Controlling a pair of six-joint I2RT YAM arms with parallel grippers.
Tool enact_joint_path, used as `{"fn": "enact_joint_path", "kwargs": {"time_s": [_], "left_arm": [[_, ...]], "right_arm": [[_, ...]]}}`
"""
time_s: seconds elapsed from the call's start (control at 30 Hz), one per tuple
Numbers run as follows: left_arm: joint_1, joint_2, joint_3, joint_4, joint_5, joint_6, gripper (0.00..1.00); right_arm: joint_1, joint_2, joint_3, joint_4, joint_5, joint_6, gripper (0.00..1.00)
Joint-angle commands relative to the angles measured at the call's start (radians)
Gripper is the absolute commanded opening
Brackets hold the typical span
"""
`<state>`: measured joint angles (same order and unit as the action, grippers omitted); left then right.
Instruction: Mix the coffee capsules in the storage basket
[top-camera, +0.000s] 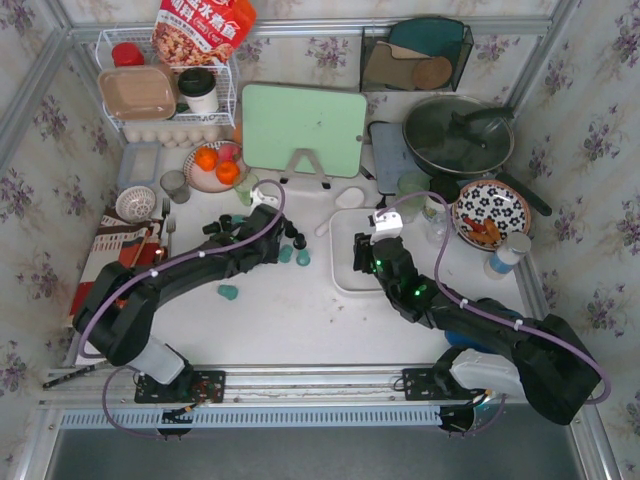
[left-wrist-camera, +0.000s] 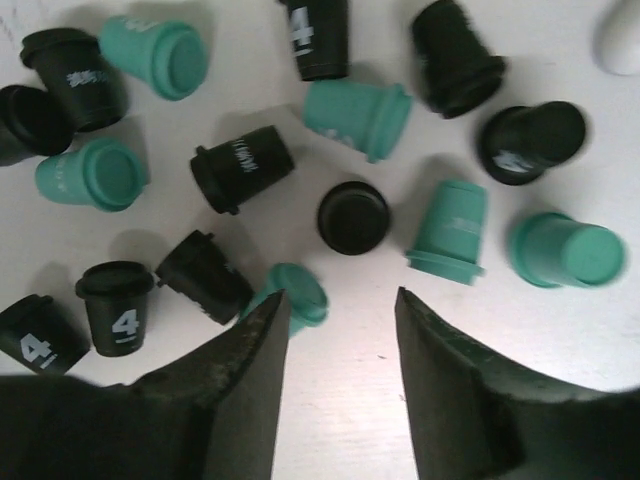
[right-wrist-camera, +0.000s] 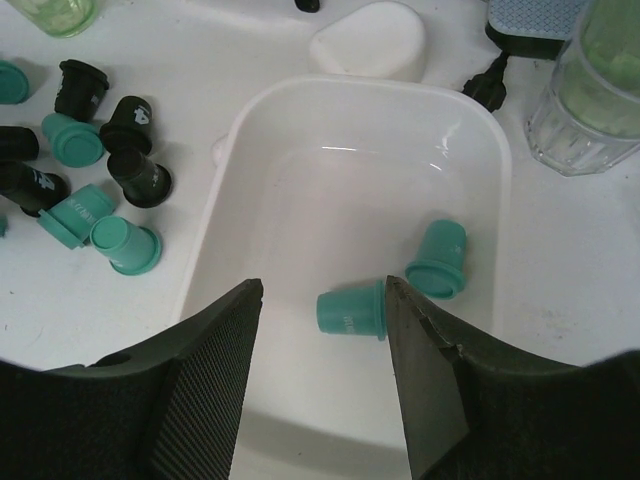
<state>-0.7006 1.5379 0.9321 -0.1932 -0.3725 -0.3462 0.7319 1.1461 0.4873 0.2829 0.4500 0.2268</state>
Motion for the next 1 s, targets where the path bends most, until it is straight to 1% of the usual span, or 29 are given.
{"fn": "enact_joint_path", "kwargs": {"time_s": [0.0, 0.03, 0.23, 0.4, 0.53, 0.57, 0.67, 0.7, 0.8, 0.9, 0.97], "left_arm": [[0.046, 0.04, 0.017, 0.003, 0.048, 0.009, 0.52], [0.049, 0.051, 0.026, 0.014, 0.052, 0.014, 0.54], [0.058, 0.125, 0.085, 0.035, 0.082, 0.036, 0.54], [0.071, 0.189, 0.123, 0.009, 0.054, 0.027, 0.55], [0.089, 0.212, 0.128, 0.007, 0.064, 0.022, 0.54], [0.091, 0.215, 0.127, 0.013, 0.068, 0.026, 0.52], [0.092, 0.223, 0.129, 0.017, 0.081, 0.035, 0.33], [0.092, 0.225, 0.129, 0.022, 0.085, 0.036, 0.29], [0.091, 0.223, 0.123, 0.034, 0.104, 0.044, 0.24], [0.089, 0.2, 0.112, 0.046, 0.13, 0.053, 0.15], [0.083, 0.158, 0.099, 0.054, 0.156, 0.07, 0.14]], "right_arm": [[0.001, 0.005, 0.01, 0.023, -0.014, -0.007, 0.6], [0.001, 0.006, 0.011, 0.022, -0.013, -0.007, 0.6], [0.001, 0.008, 0.012, 0.02, -0.022, -0.007, 0.6], [0.001, 0.01, 0.014, 0.016, -0.03, -0.007, 0.6], [0.001, 0.008, 0.015, 0.015, -0.034, -0.007, 0.6], [0.001, 0.008, 0.015, 0.015, -0.035, -0.006, 0.6], [0.001, 0.007, 0.016, 0.015, -0.038, -0.006, 0.6], [0.001, 0.007, 0.016, 0.014, -0.039, -0.007, 0.6], [0.002, 0.006, 0.016, 0.012, -0.039, -0.006, 0.6], [0.001, 0.001, 0.017, 0.008, -0.04, -0.006, 0.6], [0.001, -0.008, 0.02, 0.0, -0.045, -0.005, 0.6]]}}
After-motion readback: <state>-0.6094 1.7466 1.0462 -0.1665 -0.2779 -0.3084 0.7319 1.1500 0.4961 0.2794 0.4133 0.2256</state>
